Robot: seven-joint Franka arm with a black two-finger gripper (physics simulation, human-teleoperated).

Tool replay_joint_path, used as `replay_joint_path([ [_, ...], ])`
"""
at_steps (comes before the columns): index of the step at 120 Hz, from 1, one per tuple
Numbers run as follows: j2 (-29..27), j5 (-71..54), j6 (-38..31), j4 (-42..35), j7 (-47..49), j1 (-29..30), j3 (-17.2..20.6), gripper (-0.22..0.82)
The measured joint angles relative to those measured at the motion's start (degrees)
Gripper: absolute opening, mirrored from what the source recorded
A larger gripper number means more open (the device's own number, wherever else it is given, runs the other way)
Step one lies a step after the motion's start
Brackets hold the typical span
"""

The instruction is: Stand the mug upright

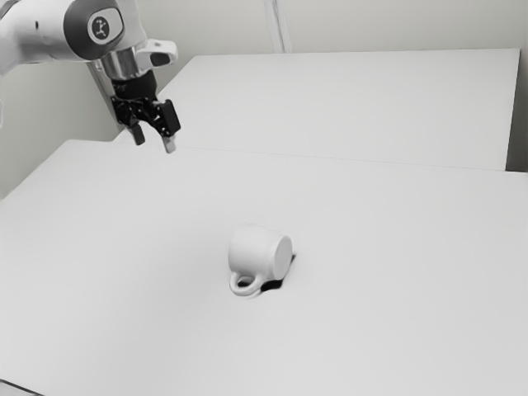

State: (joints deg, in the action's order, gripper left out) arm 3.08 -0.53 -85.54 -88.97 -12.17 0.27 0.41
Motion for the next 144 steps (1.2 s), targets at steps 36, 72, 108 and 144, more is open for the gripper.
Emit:
replay_joint_path([
  [36, -0.99, 8.74, -8.59, -9.33, -4.36, -2.37, -6.42, 0.59],
  [72, 3.86, 28.08, -7.41, -16.47, -12.06, 1.31, -11.08, 0.59],
  [108, 4.35, 38.56, -9.88, -25.14, -19.39, -2.39, -14.41, 0.59],
  [144, 6.09, 47.09, -16.63, -29.0, -24.12, -4.64, -14.61, 0.59],
])
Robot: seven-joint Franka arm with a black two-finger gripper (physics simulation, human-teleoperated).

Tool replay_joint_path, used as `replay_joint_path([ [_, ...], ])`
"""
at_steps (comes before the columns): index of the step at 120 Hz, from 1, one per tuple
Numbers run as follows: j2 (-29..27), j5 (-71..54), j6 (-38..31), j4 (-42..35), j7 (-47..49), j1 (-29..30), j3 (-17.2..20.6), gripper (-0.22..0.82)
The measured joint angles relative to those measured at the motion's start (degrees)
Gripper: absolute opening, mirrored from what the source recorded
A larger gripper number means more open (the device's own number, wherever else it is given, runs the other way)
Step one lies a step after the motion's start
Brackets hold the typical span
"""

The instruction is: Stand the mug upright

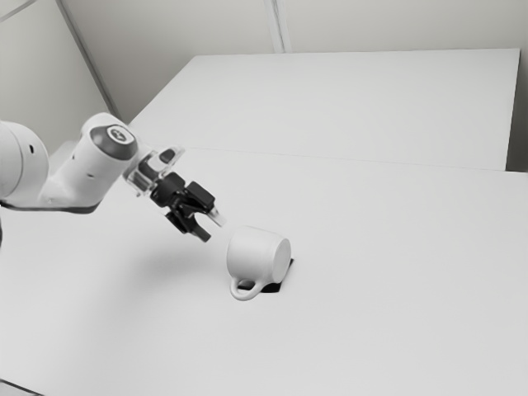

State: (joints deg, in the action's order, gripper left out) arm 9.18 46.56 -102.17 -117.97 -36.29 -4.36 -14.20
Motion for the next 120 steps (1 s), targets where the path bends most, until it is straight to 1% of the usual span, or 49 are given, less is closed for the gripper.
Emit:
replay_joint_path([
  [21, 0.17, 4.39, -3.27, -2.99, -1.63, -1.21, 0.01, 0.59],
  [41, 0.17, 6.5, -4.91, -4.54, -1.49, -1.95, 0.05, 0.59],
  [80, 0.93, 9.1, -6.71, -4.86, -0.45, -5.14, 0.05, 0.58],
  [96, 0.83, 9.49, -7.29, -4.8, 0.46, -5.91, 0.05, 0.49],
  [120, 0.75, 9.65, -8.03, -4.23, 1.87, -6.99, 0.05, 0.28],
])
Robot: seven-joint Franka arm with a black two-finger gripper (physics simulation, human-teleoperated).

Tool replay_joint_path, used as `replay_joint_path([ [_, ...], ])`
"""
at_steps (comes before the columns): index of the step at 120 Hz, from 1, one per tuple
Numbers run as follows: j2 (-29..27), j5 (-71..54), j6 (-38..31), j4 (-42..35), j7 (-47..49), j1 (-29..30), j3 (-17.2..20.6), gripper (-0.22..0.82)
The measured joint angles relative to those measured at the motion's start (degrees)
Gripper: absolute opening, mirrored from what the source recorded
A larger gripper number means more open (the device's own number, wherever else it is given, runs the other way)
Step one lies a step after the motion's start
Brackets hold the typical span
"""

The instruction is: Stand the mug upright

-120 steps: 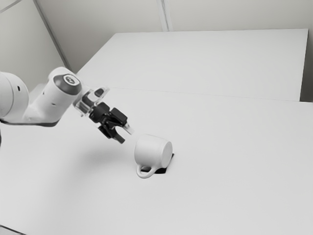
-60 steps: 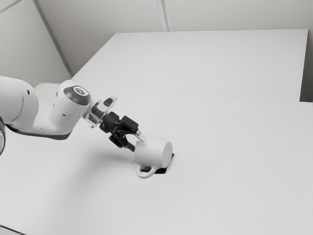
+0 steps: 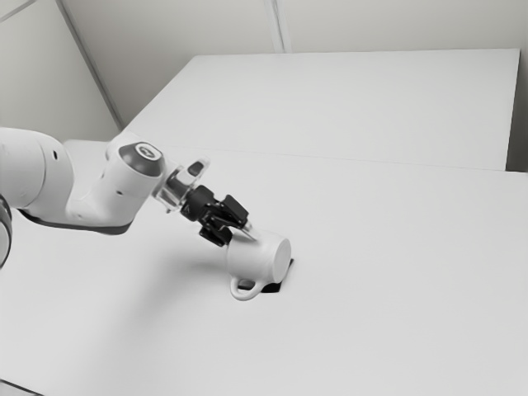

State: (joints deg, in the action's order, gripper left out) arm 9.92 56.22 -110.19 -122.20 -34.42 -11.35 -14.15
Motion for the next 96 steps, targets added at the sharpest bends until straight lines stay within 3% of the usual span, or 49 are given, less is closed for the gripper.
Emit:
replay_joint_path([
  [29, 0.07, -0.03, -1.54, 1.68, 1.76, -1.63, 0.41, 0.15],
  [57, 0.79, -0.11, -2.54, 3.64, 3.63, -3.65, 0.6, -0.07],
  [96, 0.57, -0.84, -3.34, 5.12, 6.09, -4.24, 0.67, -0.14],
])
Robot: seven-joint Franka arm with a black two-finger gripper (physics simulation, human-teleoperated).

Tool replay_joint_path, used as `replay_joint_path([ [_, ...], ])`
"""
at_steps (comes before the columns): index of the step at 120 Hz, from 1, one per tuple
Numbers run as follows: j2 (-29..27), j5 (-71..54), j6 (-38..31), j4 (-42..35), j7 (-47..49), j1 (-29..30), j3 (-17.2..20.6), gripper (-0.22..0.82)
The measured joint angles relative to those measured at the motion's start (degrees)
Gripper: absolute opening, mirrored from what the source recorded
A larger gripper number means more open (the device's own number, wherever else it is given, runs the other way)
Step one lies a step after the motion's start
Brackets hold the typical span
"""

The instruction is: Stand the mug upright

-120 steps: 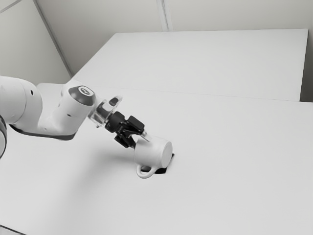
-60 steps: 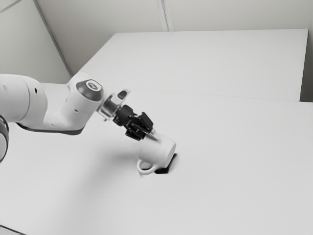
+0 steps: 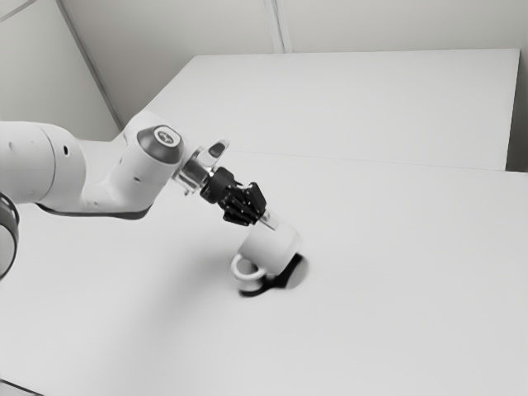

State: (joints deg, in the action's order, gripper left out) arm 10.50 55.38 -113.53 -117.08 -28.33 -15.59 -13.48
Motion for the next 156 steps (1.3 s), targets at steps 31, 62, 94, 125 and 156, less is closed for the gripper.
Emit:
replay_joint_path([
  [31, -5.63, -12.85, -1.35, 0.14, 1.98, 0.29, 1.5, -0.14],
  [62, -6.35, -32.2, -4.2, 0.09, 4.4, -0.09, 2.47, -0.14],
  [94, -6.33, -49.18, -7.02, 0.1, 8.41, -1.8, 4.42, -0.14],
  [125, -6.02, -60.48, -7.38, -0.83, 12.8, -1.14, 4.56, -0.14],
  [156, -6.07, -63.86, -7.63, -4.22, 17.19, -1.48, 5.28, -0.14],
])
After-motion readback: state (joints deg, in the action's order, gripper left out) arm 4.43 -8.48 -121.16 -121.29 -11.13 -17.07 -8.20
